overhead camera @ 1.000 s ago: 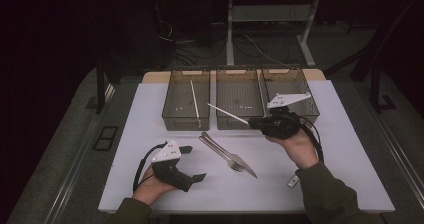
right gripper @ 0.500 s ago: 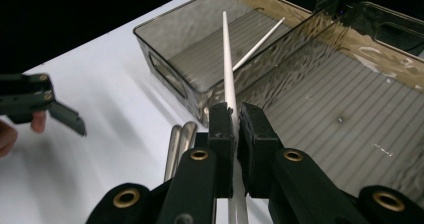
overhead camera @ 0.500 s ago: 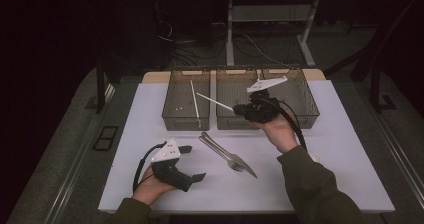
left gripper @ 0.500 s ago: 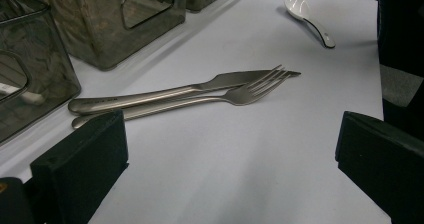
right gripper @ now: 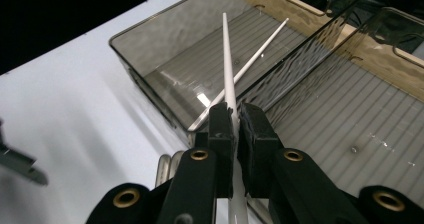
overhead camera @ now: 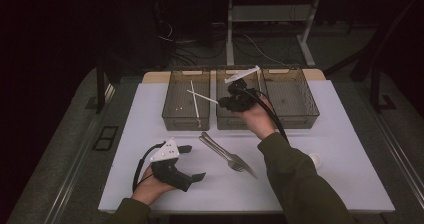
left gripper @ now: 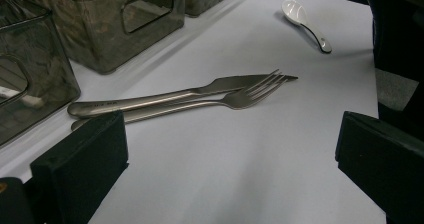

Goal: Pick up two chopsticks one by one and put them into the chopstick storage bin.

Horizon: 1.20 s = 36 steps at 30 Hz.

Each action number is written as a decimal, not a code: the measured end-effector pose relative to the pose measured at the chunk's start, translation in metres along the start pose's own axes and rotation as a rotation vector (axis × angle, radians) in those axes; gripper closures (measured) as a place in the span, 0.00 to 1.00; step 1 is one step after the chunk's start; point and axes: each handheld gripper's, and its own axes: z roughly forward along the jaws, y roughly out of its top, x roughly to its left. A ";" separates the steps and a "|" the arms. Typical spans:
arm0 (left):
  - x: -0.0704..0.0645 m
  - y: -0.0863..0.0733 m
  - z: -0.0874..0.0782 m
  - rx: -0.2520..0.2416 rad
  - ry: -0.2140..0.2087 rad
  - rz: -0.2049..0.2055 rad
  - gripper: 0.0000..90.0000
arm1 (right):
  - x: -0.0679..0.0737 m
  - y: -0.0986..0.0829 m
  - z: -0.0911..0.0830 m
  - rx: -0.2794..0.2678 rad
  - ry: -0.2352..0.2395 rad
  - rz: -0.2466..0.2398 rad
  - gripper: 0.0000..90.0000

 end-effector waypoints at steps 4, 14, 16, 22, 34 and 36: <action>0.000 0.000 0.000 0.004 -0.001 0.006 0.00 | 0.001 0.009 0.014 0.024 -0.006 0.000 0.94; 0.000 0.001 0.000 -0.002 -0.007 0.013 0.00 | 0.003 0.026 0.053 0.069 -0.025 -0.004 0.94; -0.001 0.001 0.000 -0.003 -0.009 0.006 0.00 | 0.004 0.030 0.059 0.076 -0.028 -0.001 0.94; 0.000 0.001 -0.001 -0.006 -0.007 0.011 0.00 | 0.007 0.041 0.078 0.090 -0.036 -0.004 0.94; -0.001 0.002 0.000 -0.015 -0.016 0.004 0.00 | 0.012 0.060 0.106 0.104 -0.062 0.001 0.94; -0.001 0.002 0.000 -0.015 -0.018 0.004 0.00 | 0.012 0.061 0.110 0.111 -0.066 0.004 0.94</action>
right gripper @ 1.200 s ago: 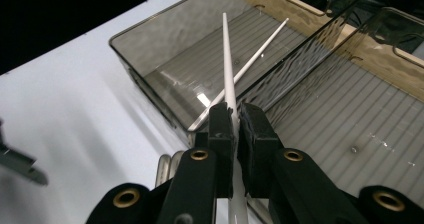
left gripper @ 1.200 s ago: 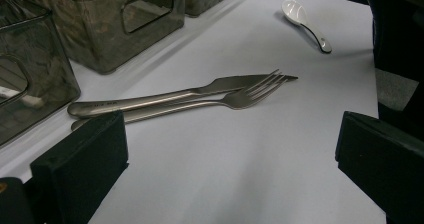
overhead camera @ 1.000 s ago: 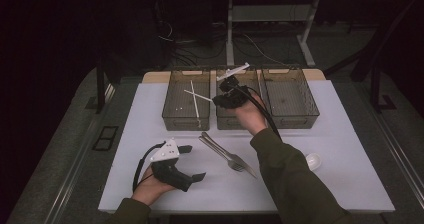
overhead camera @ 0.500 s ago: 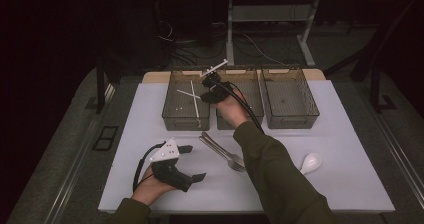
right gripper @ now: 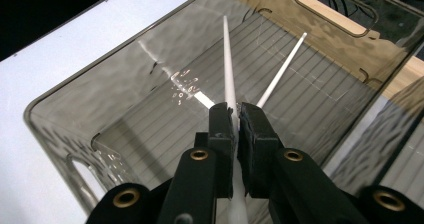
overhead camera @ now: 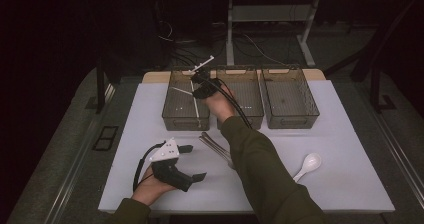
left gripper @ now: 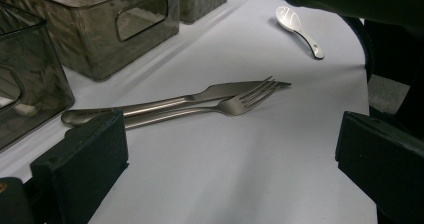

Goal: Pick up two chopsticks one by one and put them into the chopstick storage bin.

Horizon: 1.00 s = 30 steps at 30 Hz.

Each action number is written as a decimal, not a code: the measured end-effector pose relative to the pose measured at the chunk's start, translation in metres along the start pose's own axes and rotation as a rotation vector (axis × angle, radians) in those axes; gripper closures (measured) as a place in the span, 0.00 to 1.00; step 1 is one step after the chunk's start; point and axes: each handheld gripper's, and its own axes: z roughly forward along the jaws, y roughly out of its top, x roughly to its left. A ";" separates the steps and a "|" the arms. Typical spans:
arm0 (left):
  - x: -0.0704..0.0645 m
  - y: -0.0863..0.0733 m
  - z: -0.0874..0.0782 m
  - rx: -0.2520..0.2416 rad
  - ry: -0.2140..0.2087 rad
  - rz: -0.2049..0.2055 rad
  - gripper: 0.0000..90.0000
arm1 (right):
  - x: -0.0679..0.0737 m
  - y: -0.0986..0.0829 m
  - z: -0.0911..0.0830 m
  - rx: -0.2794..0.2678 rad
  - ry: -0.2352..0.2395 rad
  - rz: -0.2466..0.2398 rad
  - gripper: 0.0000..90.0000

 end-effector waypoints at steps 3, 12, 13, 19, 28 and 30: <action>0.000 0.000 0.000 -0.002 -0.002 0.001 0.00 | 0.000 0.001 0.006 0.011 -0.006 0.005 0.94; 0.000 0.001 0.000 -0.006 -0.005 0.003 0.00 | 0.000 0.000 0.023 0.033 -0.018 0.017 0.94; 0.000 0.001 0.000 -0.009 -0.006 0.002 0.00 | 0.000 0.000 0.024 0.036 -0.018 0.015 0.94; 0.000 0.001 0.000 -0.006 -0.007 0.002 0.00 | -0.001 -0.003 0.028 0.039 0.015 0.008 0.89; 0.000 0.001 -0.001 -0.008 -0.007 0.002 0.00 | -0.004 -0.002 0.014 0.019 0.061 0.010 0.72; 0.000 0.001 -0.001 -0.007 -0.007 0.006 0.00 | -0.007 -0.003 0.009 0.014 0.089 0.017 0.64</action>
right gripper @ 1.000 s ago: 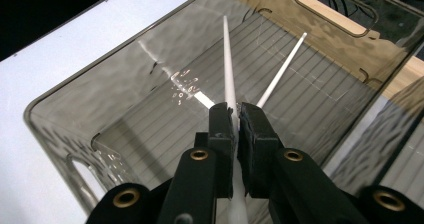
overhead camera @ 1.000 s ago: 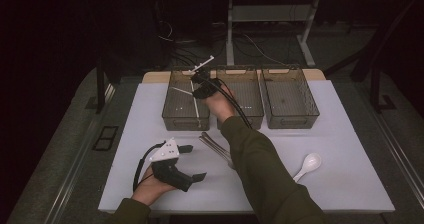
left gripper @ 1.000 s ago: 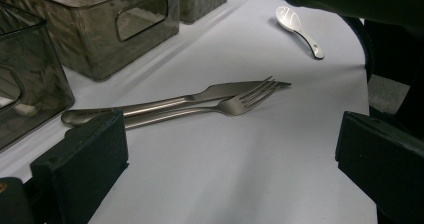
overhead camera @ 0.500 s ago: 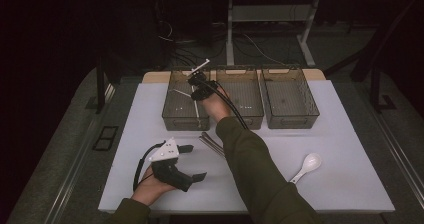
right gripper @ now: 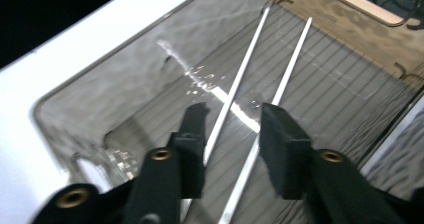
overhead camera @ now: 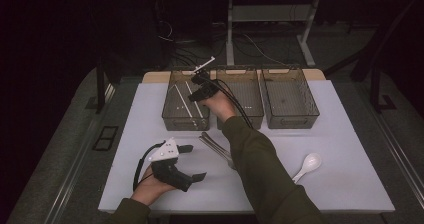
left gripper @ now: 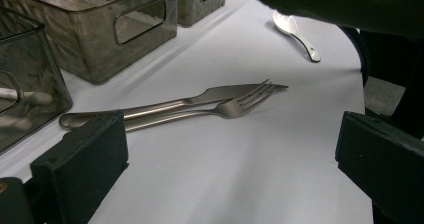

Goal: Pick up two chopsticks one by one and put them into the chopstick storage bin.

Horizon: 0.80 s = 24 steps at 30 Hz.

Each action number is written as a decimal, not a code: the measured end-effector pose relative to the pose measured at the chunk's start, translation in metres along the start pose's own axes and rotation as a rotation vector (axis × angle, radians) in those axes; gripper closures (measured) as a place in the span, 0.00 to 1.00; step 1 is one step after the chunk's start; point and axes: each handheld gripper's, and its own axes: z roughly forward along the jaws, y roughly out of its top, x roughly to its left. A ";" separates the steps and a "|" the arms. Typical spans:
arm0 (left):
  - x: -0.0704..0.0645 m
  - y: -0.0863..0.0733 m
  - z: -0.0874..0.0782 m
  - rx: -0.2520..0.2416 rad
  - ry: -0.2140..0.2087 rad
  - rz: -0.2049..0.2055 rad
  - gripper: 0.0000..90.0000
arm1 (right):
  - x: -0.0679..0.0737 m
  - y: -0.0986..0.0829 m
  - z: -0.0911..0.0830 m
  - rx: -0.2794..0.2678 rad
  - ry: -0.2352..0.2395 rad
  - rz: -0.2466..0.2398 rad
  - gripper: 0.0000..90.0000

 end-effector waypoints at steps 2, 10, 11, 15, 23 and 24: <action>0.000 0.000 0.000 -0.001 0.000 0.000 0.00 | 0.001 -0.003 -0.007 -0.023 -0.013 -0.016 0.56; 0.000 0.000 0.001 0.006 0.005 0.001 0.00 | -0.002 -0.013 -0.037 -0.071 0.068 -0.025 0.44; 0.000 -0.001 0.001 0.007 0.005 -0.003 0.00 | -0.002 -0.015 -0.042 -0.078 0.082 -0.031 0.43; 0.000 -0.001 0.001 0.008 0.007 0.001 0.00 | -0.003 -0.025 -0.059 -0.108 0.092 -0.043 0.38; 0.000 -0.001 0.001 0.025 0.009 0.012 0.00 | -0.006 -0.048 -0.089 -0.152 0.105 -0.077 0.34; 0.000 -0.001 0.001 0.023 0.009 0.010 0.00 | -0.006 -0.051 -0.092 -0.157 0.108 -0.080 0.33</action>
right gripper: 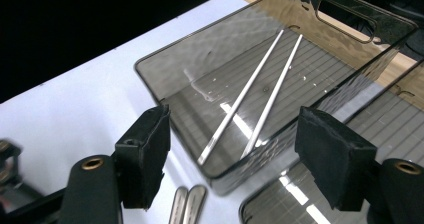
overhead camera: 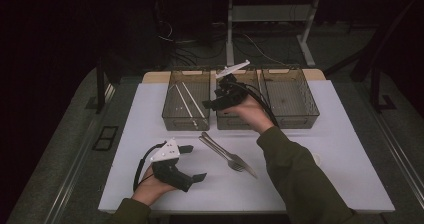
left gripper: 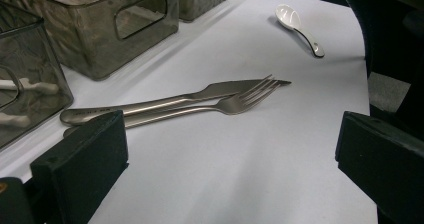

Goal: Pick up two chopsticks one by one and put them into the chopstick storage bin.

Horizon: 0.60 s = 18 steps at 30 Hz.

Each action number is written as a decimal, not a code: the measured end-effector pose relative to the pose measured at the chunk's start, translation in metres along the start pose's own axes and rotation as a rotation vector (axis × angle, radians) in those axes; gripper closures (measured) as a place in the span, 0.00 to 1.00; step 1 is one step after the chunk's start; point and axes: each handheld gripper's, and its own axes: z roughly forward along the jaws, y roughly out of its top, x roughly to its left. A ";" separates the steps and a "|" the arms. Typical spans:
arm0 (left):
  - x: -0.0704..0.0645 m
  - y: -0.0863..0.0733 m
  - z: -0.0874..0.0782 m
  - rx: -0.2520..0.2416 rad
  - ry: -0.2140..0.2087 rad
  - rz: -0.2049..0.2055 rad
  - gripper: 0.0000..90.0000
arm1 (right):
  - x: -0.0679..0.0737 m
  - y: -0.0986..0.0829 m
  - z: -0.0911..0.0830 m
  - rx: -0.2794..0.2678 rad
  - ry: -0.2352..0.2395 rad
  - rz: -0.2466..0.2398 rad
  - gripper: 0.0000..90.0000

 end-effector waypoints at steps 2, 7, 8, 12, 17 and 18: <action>0.000 0.000 0.000 -0.001 0.002 -0.001 0.00 | 0.002 -0.006 -0.007 -0.011 0.010 -0.010 0.33; 0.000 -0.001 0.001 0.004 0.003 -0.006 0.00 | 0.008 -0.023 -0.021 -0.020 0.020 -0.031 0.33; 0.000 -0.001 0.001 0.004 0.004 -0.006 0.00 | 0.009 -0.026 -0.023 -0.020 0.020 -0.031 0.33; 0.000 -0.001 0.002 0.007 0.006 -0.006 0.00 | 0.009 -0.042 -0.033 -0.026 0.022 -0.032 0.33; 0.000 -0.001 0.002 0.005 0.010 -0.005 0.00 | 0.006 -0.061 -0.047 -0.041 0.029 -0.018 0.33; 0.000 -0.001 0.002 0.006 0.011 -0.005 0.00 | 0.005 -0.064 -0.050 -0.043 0.027 -0.011 0.33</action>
